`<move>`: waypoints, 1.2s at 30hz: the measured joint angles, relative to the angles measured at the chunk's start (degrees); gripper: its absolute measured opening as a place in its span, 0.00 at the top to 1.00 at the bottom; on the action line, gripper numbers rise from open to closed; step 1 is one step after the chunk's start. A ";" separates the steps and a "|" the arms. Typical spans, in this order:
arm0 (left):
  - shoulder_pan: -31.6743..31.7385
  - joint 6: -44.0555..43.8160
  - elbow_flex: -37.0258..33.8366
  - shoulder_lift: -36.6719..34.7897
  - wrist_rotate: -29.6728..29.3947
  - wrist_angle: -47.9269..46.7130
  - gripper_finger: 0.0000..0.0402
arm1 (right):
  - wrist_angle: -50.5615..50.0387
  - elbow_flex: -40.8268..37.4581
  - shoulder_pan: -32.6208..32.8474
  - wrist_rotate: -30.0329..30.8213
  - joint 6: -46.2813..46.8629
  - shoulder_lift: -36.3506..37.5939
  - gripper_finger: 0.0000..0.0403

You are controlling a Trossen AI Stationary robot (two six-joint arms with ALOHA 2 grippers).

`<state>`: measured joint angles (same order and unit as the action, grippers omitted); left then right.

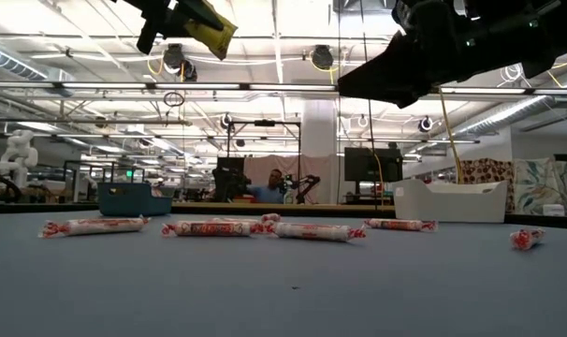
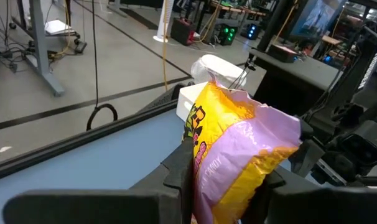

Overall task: Sort candy
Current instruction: Put the yellow candy pack into the blue bin

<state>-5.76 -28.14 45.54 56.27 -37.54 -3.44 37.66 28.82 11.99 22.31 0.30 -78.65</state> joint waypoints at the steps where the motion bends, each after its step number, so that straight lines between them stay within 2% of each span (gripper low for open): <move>1: 0.00 0.00 0.00 0.00 0.00 0.00 0.77 | 0.08 0.00 0.00 0.00 -0.01 0.00 0.59; 9: 0.00 0.44 0.00 0.00 0.02 -0.11 0.77 | 0.32 0.00 0.00 -0.21 0.99 0.00 0.59; 11: 0.00 4.43 0.00 0.00 0.02 -0.13 0.77 | 0.24 0.00 0.00 -0.30 1.91 0.00 0.59; 14: 0.00 17.13 0.00 0.00 -0.02 -0.13 0.77 | -0.54 0.00 0.00 -0.35 2.12 0.00 0.59; 24: 0.27 67.83 -0.02 0.00 -0.98 -0.09 0.77 | -1.34 0.00 0.00 -0.35 0.66 0.00 0.59; 28: 0.45 80.90 -0.02 0.00 -1.81 -0.08 0.77 | -1.34 0.00 0.00 -0.35 0.52 0.00 0.59; 31: 0.55 80.67 -0.02 0.00 -1.80 -0.08 0.77 | -1.32 0.00 0.00 -0.13 -0.22 0.00 0.59; 36: 0.62 59.78 -0.02 0.02 -0.83 0.07 0.77 | -1.26 0.00 -0.04 0.02 -1.22 0.00 0.59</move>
<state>-5.14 31.64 45.52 56.29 -38.37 -3.37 36.39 28.82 11.95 22.33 -0.93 -78.65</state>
